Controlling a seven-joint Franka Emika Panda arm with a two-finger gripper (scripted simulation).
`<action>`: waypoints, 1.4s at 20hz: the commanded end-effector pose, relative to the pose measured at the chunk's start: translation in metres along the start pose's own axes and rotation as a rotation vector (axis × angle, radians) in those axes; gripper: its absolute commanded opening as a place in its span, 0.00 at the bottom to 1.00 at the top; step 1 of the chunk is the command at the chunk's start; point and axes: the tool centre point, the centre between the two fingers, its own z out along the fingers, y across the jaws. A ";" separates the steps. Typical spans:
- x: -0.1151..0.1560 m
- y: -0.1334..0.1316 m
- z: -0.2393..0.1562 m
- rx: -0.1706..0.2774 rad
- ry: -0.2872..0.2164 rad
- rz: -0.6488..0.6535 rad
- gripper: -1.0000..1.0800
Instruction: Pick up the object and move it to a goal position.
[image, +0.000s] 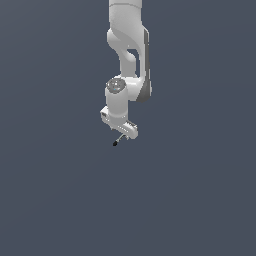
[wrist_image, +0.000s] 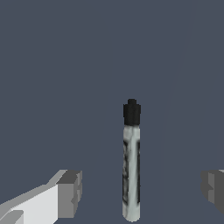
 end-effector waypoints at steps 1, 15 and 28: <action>0.000 0.000 0.000 0.000 0.000 0.000 0.96; -0.001 0.001 0.044 0.000 0.001 0.005 0.96; -0.001 0.001 0.051 0.000 0.001 0.005 0.00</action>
